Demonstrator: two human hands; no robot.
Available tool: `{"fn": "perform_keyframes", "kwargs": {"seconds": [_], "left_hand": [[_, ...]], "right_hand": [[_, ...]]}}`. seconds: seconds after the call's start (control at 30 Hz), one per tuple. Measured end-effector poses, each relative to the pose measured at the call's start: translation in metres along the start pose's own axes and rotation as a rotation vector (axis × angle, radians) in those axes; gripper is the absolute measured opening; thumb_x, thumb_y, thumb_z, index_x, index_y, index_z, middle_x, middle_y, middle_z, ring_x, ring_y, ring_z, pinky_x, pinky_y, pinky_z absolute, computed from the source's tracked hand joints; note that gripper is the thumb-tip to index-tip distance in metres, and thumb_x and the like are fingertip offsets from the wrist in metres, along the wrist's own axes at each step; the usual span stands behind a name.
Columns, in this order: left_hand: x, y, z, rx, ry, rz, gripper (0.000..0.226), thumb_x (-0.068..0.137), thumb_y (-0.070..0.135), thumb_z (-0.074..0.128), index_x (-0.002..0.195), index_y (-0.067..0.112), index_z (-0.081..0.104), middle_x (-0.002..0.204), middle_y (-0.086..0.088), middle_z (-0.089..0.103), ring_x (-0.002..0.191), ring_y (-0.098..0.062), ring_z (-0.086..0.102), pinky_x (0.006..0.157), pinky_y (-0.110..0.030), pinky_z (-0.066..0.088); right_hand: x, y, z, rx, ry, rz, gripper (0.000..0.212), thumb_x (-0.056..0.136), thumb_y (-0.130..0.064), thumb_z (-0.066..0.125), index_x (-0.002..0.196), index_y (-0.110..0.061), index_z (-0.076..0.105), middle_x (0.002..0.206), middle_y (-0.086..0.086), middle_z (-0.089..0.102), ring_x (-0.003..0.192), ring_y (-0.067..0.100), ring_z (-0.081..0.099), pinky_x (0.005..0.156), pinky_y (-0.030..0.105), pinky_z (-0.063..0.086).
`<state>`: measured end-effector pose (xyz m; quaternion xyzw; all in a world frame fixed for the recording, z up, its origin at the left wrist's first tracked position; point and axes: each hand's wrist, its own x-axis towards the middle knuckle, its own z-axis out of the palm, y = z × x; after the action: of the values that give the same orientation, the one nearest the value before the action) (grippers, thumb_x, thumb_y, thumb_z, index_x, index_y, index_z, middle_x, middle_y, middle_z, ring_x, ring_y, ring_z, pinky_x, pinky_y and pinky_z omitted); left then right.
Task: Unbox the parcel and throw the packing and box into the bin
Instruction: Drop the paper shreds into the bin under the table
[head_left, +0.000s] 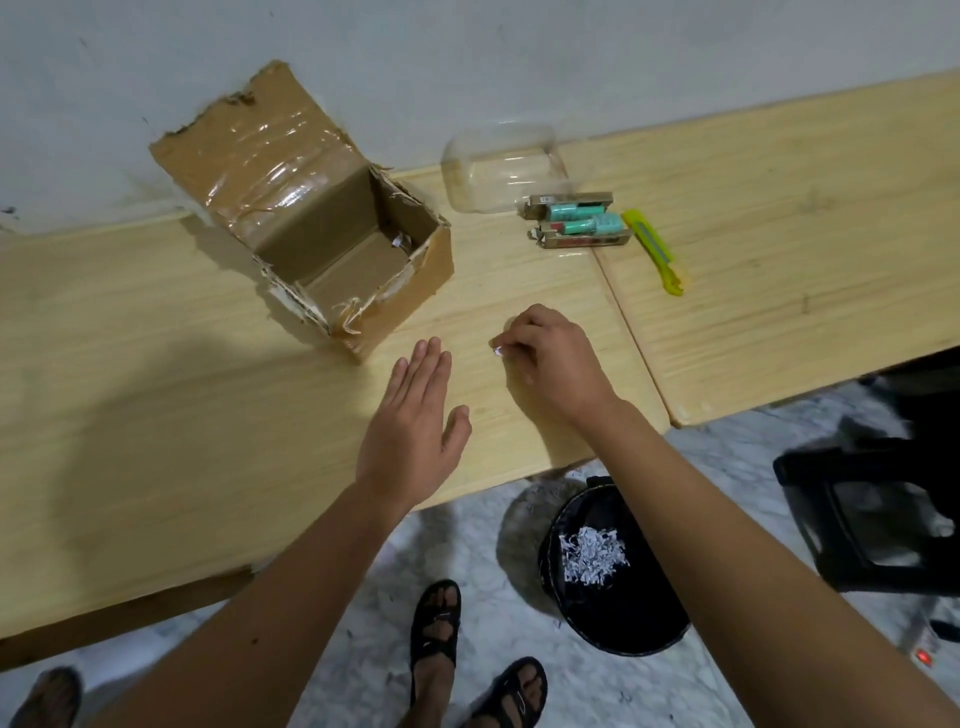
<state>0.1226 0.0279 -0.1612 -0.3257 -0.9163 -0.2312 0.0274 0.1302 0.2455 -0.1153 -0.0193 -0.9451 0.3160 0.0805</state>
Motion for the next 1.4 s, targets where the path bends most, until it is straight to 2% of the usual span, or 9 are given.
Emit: {"fn": "perform_keyframes", "kwargs": {"seconds": [0.33, 0.43, 0.5, 0.63, 0.77, 0.87, 1.03, 1.23, 1.4], "left_hand": [[-0.004, 0.12, 0.032, -0.27, -0.256, 0.123, 0.062, 0.108, 0.037, 0.025, 0.164, 0.011, 0.029, 0.173, 0.001, 0.019, 0.162, -0.008, 0.007, 0.134, -0.035, 0.008], [-0.011, 0.167, 0.049, -0.383, -0.281, 0.27, 0.047, 0.112, 0.025, 0.041, 0.158, 0.013, 0.044, 0.165, 0.006, 0.028, 0.156, 0.0, 0.013, 0.13, -0.019, 0.006], [-0.015, 0.19, 0.061, -0.44, -0.291, 0.271, 0.038, 0.108, 0.015, 0.054, 0.146, 0.015, 0.061, 0.159, -0.001, 0.047, 0.149, -0.008, 0.036, 0.126, -0.014, 0.014], [-0.02, 0.22, 0.081, -0.493, -0.313, 0.246, 0.022, 0.103, 0.015, 0.066, 0.121, 0.017, 0.078, 0.123, -0.004, 0.078, 0.112, -0.017, 0.074, 0.108, -0.035, 0.053], [-0.027, 0.242, 0.09, -0.578, -0.375, 0.077, 0.012, 0.094, 0.021, 0.079, 0.105, 0.02, 0.084, 0.097, 0.011, 0.082, 0.085, 0.003, 0.072, 0.086, -0.011, 0.055], [-0.034, 0.251, 0.098, -0.61, -0.473, -0.034, 0.011, 0.084, 0.026, 0.088, 0.094, 0.021, 0.086, 0.079, 0.019, 0.077, 0.074, 0.009, 0.07, 0.073, -0.007, 0.053], [-0.043, 0.258, 0.109, -0.63, -0.535, -0.073, 0.021, 0.073, 0.028, 0.096, 0.084, 0.019, 0.081, 0.075, 0.012, 0.077, 0.072, -0.001, 0.072, 0.072, -0.022, 0.059], [-0.045, 0.26, 0.113, -0.646, -0.576, -0.033, 0.036, 0.074, 0.022, 0.095, 0.105, 0.015, 0.08, 0.09, 0.007, 0.079, 0.086, -0.004, 0.075, 0.086, -0.035, 0.064], [-0.042, 0.261, 0.109, -0.614, -0.539, -0.032, 0.028, 0.071, 0.027, 0.097, 0.087, 0.018, 0.075, 0.08, 0.01, 0.075, 0.079, -0.009, 0.072, 0.078, -0.037, 0.062]], "right_hand": [[-0.129, 0.044, -0.066, 0.02, 0.13, 0.282, 0.016, 0.093, -0.009, 0.073, 0.105, -0.016, 0.081, 0.101, -0.003, 0.069, 0.088, 0.013, 0.069, 0.084, 0.031, 0.059], [-0.181, 0.056, -0.082, 0.018, 0.169, 0.387, 0.017, 0.092, -0.008, 0.073, 0.106, -0.015, 0.081, 0.099, -0.005, 0.069, 0.084, 0.01, 0.068, 0.083, 0.023, 0.056], [-0.215, 0.065, -0.09, 0.019, 0.206, 0.459, 0.018, 0.091, -0.006, 0.074, 0.104, -0.015, 0.081, 0.096, -0.005, 0.069, 0.082, 0.009, 0.067, 0.08, 0.024, 0.057], [-0.275, 0.087, -0.102, 0.06, 0.305, 0.632, 0.017, 0.091, -0.008, 0.073, 0.1, -0.02, 0.081, 0.093, -0.006, 0.071, 0.079, 0.007, 0.068, 0.079, 0.026, 0.058], [-0.319, 0.098, -0.104, 0.157, 0.401, 0.786, 0.012, 0.09, -0.013, 0.076, 0.097, -0.023, 0.078, 0.09, -0.011, 0.075, 0.077, 0.006, 0.07, 0.079, 0.028, 0.059], [-0.34, 0.099, -0.101, 0.232, 0.424, 0.849, 0.016, 0.088, -0.017, 0.08, 0.103, -0.022, 0.078, 0.091, -0.014, 0.077, 0.079, 0.004, 0.07, 0.078, 0.02, 0.058], [-0.358, 0.1, -0.097, 0.279, 0.46, 0.883, 0.018, 0.083, -0.016, 0.085, 0.1, -0.019, 0.08, 0.092, -0.01, 0.078, 0.076, 0.006, 0.07, 0.073, 0.01, 0.051], [-0.365, 0.099, -0.095, 0.29, 0.487, 0.867, 0.014, 0.088, -0.008, 0.078, 0.1, -0.016, 0.08, 0.093, -0.008, 0.077, 0.077, -0.001, 0.069, 0.071, 0.007, 0.048], [-0.363, 0.098, -0.094, 0.299, 0.487, 0.861, 0.016, 0.09, -0.005, 0.076, 0.1, -0.016, 0.08, 0.094, -0.01, 0.077, 0.078, -0.002, 0.068, 0.073, 0.006, 0.048]]}}
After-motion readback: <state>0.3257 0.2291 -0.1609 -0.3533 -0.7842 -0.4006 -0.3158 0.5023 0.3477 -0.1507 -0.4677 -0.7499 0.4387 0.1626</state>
